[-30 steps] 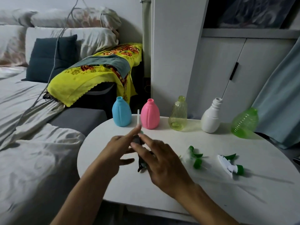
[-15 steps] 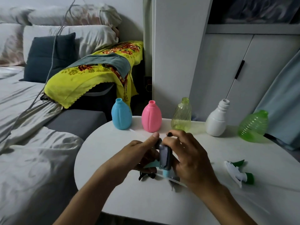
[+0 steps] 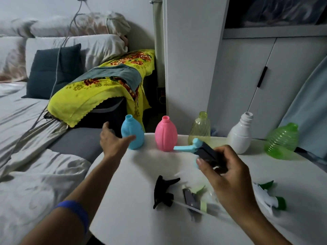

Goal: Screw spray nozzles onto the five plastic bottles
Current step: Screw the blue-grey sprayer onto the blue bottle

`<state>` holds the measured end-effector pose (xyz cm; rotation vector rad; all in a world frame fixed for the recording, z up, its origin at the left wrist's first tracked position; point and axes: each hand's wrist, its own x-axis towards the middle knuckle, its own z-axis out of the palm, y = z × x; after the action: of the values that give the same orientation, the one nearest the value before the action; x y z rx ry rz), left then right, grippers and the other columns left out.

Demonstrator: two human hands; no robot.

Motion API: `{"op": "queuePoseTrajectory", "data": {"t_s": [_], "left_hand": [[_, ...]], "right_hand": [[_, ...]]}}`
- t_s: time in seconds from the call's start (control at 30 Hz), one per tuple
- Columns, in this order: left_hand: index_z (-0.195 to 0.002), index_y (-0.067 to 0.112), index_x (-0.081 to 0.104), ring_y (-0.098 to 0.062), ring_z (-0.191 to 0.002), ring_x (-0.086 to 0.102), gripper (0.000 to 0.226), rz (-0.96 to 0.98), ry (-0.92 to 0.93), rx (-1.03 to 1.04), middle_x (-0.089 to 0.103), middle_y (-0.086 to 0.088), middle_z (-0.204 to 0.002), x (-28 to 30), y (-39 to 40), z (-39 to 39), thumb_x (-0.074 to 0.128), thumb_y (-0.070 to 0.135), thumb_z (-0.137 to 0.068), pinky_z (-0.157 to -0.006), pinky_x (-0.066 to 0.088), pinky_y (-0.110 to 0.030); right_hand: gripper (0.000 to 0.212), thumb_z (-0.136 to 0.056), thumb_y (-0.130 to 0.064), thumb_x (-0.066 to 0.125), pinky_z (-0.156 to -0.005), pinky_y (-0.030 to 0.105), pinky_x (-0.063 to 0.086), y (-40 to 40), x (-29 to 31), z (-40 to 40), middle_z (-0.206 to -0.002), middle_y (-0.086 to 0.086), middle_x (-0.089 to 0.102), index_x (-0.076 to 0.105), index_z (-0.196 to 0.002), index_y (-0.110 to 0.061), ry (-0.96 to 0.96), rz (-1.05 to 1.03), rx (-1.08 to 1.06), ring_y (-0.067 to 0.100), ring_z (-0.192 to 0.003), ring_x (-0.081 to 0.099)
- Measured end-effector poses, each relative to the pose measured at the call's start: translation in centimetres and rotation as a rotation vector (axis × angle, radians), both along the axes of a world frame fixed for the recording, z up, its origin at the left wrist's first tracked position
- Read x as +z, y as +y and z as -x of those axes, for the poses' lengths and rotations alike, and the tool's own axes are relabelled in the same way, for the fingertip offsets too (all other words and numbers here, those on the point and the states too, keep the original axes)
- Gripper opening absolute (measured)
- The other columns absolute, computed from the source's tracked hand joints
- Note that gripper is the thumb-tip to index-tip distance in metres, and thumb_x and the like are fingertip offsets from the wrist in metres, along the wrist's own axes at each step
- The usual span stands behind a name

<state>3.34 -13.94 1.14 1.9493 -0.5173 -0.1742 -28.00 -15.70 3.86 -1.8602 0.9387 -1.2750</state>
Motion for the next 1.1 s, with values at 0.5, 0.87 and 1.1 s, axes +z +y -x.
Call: {"op": "queuePoseTrajectory", "data": {"t_s": [0.5, 0.87, 1.1], "left_hand": [[-0.127, 0.022, 0.032, -0.032, -0.107, 0.058, 0.091, 0.137, 0.149, -0.102, 0.05, -0.006, -0.115, -3.7, -3.8, -0.3, 0.092, 0.017, -0.058, -0.088, 0.054, -0.051], [-0.132, 0.024, 0.042, -0.029, -0.11, 0.044, 0.098, -0.094, -0.745, -0.581, 0.046, -0.007, -0.128, -0.1, 3.5, 10.2, 0.088, 0.028, -0.046, -0.081, 0.049, -0.039], [-0.134, 0.025, 0.042, -0.031, -0.113, 0.046, 0.097, -0.088, -0.812, -0.621, 0.049, -0.008, -0.13, 0.6, 4.9, 11.6, 0.09, 0.034, -0.05, -0.084, 0.053, -0.043]], "right_hand": [[0.029, -0.066, -0.052, 0.072, -0.053, 0.015, 0.05, -2.8, -0.7, 2.2, -0.069, -0.005, 0.073, 0.074, -0.09, -0.035, -0.28, -0.275, -0.055, 0.006, -0.057, 0.062], [0.009, -0.09, -0.024, 0.07, -0.065, 0.028, 0.057, -5.7, 2.1, 5.8, -0.085, -0.009, 0.073, 0.07, -0.099, -0.022, -0.592, -0.225, -0.186, 0.008, -0.071, 0.066], [0.028, -0.078, -0.032, 0.071, -0.061, 0.027, 0.057, -4.3, 2.0, 3.8, -0.082, -0.006, 0.072, 0.066, -0.097, -0.013, -0.565, -0.236, -0.096, 0.012, -0.074, 0.065]]}}
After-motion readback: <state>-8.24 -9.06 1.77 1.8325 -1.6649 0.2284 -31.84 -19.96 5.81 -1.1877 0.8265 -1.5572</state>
